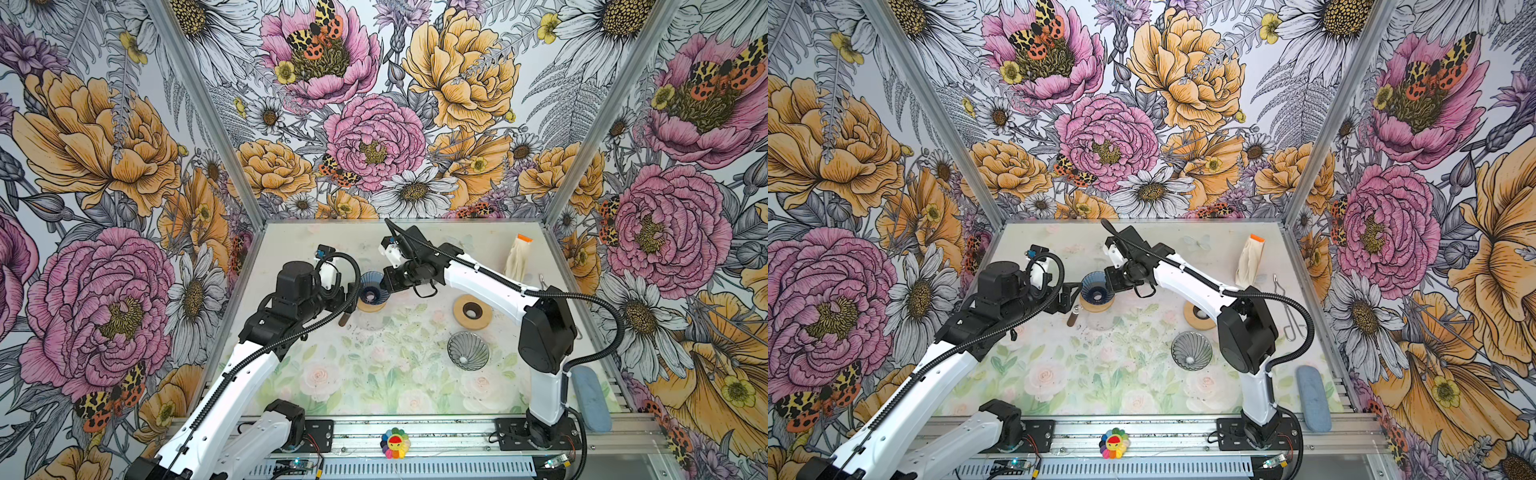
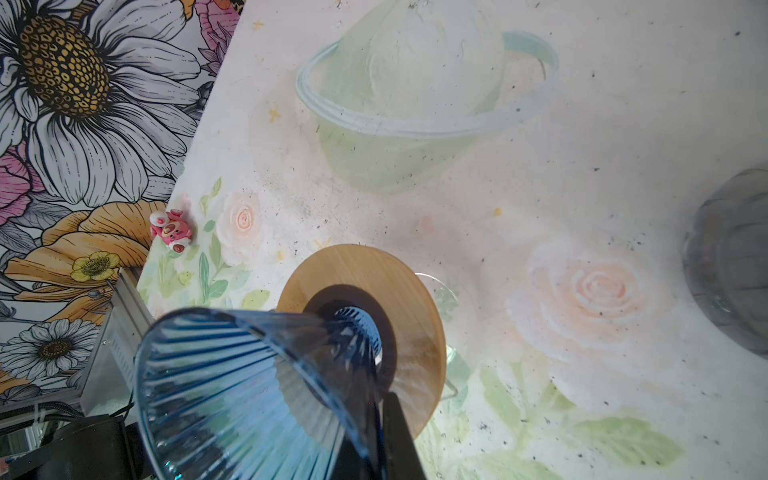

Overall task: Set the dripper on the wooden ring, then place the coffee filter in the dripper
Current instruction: 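Press the blue dripper down into the bamboo ring with the right gripper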

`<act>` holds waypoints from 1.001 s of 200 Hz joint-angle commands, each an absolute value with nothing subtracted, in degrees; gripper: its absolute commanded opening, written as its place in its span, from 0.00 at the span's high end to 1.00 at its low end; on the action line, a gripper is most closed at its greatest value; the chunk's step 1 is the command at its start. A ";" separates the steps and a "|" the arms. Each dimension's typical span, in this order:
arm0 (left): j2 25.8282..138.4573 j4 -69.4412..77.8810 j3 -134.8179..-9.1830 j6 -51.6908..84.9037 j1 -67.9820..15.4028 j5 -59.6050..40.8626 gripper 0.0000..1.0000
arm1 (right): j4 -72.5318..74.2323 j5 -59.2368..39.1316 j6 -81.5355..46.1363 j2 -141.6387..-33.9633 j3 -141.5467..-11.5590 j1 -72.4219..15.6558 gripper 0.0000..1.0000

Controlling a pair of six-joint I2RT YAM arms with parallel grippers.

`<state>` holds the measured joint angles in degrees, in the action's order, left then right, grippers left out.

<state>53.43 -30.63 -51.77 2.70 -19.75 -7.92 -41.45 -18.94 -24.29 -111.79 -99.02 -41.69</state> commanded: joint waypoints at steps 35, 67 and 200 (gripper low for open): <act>56.75 -30.54 -54.14 4.82 -20.48 -7.50 0.01 | -49.19 -14.52 -20.47 -110.89 -100.74 -42.36 0.99; 57.62 -30.54 -54.15 5.01 -20.60 -7.74 0.01 | -52.69 -15.11 -18.97 -109.74 -100.79 -42.36 0.99; 61.97 -30.59 -56.06 6.76 -20.67 -9.77 0.01 | -53.44 -15.38 -18.81 -112.13 -110.07 -42.28 0.83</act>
<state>60.97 -30.68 -53.93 5.17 -20.40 -8.64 -53.69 -16.82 -19.49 -111.90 -106.80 -42.04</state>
